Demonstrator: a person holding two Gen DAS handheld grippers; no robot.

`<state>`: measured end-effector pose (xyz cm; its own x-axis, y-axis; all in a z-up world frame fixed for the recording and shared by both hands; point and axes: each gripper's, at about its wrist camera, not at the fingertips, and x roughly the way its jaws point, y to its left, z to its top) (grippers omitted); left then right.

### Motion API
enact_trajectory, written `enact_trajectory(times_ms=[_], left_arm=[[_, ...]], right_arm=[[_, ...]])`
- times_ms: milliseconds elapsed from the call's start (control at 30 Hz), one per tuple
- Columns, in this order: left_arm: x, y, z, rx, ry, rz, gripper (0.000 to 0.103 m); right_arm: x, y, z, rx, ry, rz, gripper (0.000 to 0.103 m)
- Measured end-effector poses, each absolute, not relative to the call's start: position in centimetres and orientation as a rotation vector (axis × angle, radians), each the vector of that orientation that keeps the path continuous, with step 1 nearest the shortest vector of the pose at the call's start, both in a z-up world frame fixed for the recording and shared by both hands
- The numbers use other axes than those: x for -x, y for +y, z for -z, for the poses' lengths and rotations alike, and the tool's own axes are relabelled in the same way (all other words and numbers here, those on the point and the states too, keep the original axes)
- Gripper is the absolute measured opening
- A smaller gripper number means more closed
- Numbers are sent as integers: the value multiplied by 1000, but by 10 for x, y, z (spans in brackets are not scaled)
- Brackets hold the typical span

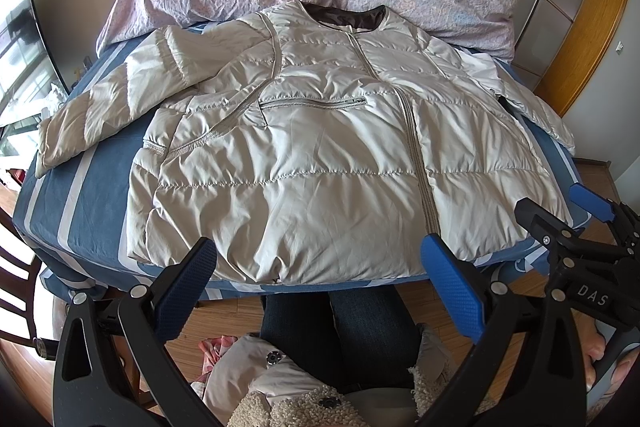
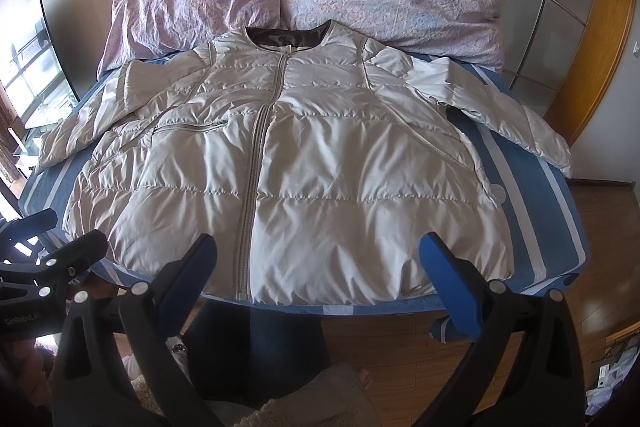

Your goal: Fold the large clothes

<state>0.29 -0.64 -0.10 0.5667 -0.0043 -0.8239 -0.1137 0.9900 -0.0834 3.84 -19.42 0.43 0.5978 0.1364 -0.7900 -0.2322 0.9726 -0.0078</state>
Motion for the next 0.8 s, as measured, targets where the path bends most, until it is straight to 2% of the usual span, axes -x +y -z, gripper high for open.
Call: enact_trajectory(times_ms=[800], left_arm=[[-12, -20, 4, 132, 961, -69, 102]], right_arm=[[-48, -202, -10, 98, 906, -198, 101]])
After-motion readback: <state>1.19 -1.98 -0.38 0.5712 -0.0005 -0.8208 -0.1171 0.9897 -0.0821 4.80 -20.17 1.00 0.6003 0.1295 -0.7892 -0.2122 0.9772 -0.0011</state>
